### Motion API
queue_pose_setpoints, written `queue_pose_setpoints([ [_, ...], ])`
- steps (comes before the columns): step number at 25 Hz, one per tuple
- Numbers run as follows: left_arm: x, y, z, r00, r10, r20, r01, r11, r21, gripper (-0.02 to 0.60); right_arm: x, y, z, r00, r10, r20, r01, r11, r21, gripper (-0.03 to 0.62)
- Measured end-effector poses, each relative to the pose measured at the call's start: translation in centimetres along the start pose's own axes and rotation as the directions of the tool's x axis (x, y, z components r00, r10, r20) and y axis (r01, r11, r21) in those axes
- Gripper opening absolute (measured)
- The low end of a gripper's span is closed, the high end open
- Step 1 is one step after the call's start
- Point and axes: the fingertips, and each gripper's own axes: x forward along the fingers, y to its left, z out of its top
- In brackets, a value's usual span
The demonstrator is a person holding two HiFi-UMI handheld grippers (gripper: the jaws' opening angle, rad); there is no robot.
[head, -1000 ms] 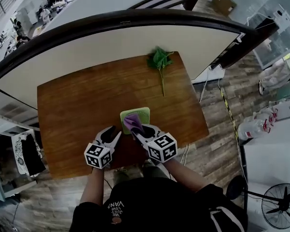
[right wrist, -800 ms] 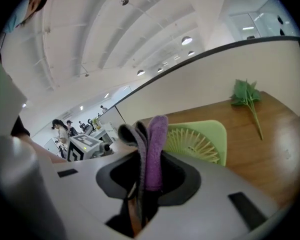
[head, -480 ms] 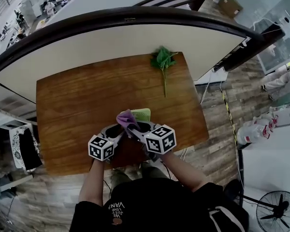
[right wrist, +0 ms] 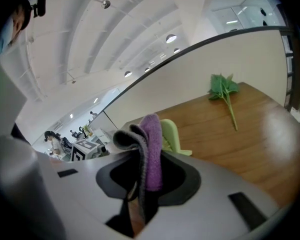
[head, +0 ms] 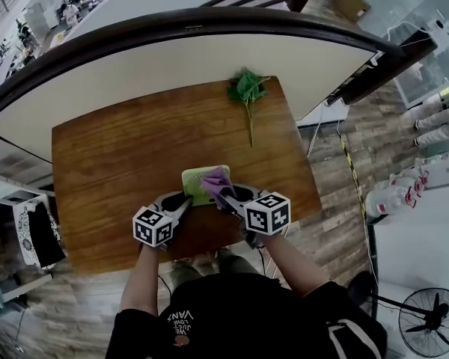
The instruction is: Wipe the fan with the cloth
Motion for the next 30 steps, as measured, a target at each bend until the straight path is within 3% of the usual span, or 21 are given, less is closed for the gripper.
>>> queue_pose_setpoints([
  [9,0.1,0.1,-0.1,1.000,-0.005,-0.008,0.005,1.000,-0.009,0.089,-3.4,-4.3,-0.4,0.991,-0.130,0.041,0.127,0.990,0.065,0.101],
  [14,0.2,-0.1,0.0,1.000,0.002,-0.006,-0.002,1.000,0.001,0.091,-5.1,-4.5,-0.3,0.982,-0.168,0.082,0.162,0.984,0.078,0.100],
  [18,0.0,0.1,0.0,1.000,0.025,0.002,-0.025,1.000,0.008,0.091,-3.9,-1.3,-0.2,0.993,-0.081,0.081,0.083,0.996,-0.021,0.100],
  [24,-2.9,0.2,-0.2,0.994,0.089,0.058,-0.087,0.996,-0.033,0.092,1.7,4.6,-2.1,0.997,0.067,-0.047,-0.074,0.985,-0.158,0.100],
  [30,-5.6,0.3,-1.0,0.981,0.162,0.102,-0.154,0.985,-0.080,0.092,5.3,5.5,-3.6,0.989,0.087,-0.123,-0.110,0.976,-0.189,0.100],
])
